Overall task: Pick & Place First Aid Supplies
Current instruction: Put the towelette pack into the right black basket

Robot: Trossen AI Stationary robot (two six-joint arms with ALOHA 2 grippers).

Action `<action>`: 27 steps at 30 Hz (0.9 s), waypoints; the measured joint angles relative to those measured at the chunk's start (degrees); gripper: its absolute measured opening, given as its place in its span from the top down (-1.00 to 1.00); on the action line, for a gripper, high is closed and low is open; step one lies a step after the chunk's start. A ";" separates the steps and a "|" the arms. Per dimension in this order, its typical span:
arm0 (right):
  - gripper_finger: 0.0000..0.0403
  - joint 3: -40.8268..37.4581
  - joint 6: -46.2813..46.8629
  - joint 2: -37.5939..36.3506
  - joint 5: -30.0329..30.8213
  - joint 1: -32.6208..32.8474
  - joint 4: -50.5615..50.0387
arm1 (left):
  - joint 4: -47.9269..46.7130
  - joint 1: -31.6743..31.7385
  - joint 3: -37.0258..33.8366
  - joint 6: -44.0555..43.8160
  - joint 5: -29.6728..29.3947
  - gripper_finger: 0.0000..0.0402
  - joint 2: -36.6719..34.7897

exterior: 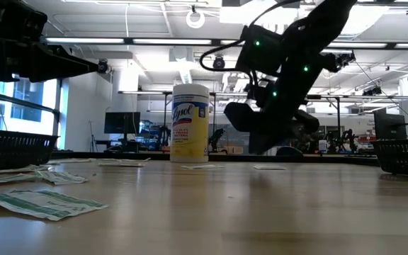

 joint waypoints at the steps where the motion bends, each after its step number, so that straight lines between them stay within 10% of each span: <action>1: 0.54 0.00 -1.01 0.02 1.07 0.29 0.11 | 0.00 0.00 0.00 0.01 0.01 -0.03 -0.02; 27: 0.54 0.11 -1.48 6.11 1.19 -1.35 4.65 | 0.00 0.00 0.00 0.00 0.11 -0.03 -0.02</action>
